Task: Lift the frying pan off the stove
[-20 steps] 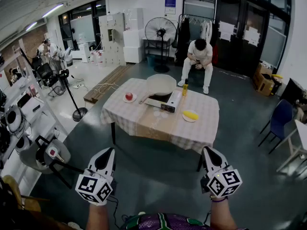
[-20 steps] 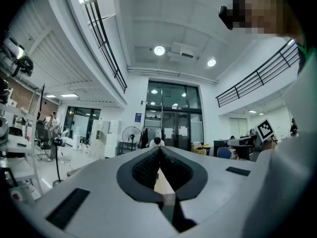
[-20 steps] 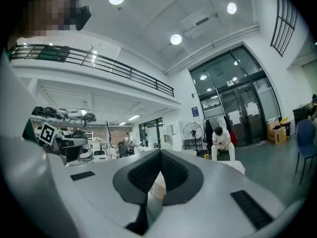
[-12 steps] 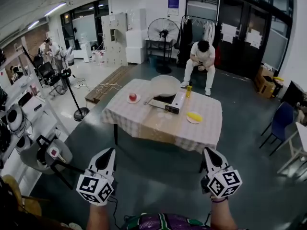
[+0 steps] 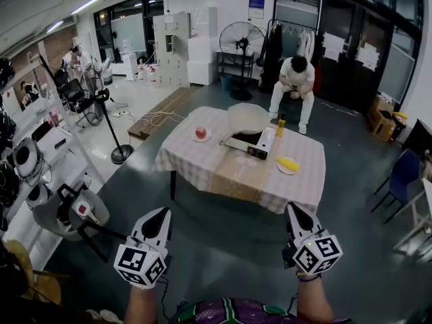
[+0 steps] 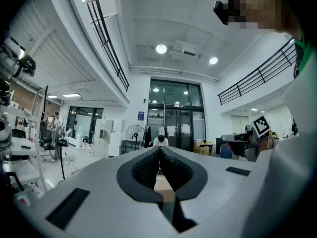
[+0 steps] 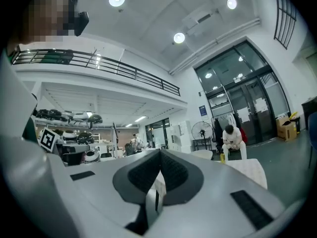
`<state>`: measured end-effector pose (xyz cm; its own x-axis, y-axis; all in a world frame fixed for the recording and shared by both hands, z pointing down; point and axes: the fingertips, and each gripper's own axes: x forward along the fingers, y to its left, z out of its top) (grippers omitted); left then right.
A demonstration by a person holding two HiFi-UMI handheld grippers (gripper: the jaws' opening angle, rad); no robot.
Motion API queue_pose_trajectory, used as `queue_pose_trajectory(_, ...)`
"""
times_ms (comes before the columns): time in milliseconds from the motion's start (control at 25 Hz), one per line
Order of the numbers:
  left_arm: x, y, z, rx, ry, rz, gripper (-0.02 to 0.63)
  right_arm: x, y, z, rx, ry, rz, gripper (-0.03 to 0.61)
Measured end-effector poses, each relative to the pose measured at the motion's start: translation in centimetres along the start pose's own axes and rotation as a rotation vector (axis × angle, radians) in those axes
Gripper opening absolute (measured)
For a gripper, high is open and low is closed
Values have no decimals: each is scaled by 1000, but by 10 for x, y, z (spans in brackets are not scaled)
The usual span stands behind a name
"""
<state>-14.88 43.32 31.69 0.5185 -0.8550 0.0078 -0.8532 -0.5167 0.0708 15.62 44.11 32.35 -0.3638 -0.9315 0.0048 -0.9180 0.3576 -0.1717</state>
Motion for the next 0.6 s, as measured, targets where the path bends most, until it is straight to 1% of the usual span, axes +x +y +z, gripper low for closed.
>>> queue_pose_trajectory(160,-4,23,-1,-1,8,10,23,30,21,-2,5,9,21,8)
queue_pose_trajectory(320,-5,54,-8,-11,8,21,23,62,39,-12,8,14,38,8)
queue_pose_trajectory(480,7,86,-13,-26,2,33,23,97,44,-18,6,32,54,8)
queue_pose_trajectory(600,27,105,-19,-35,8,33,23,124,37,-25,1,54,59,8)
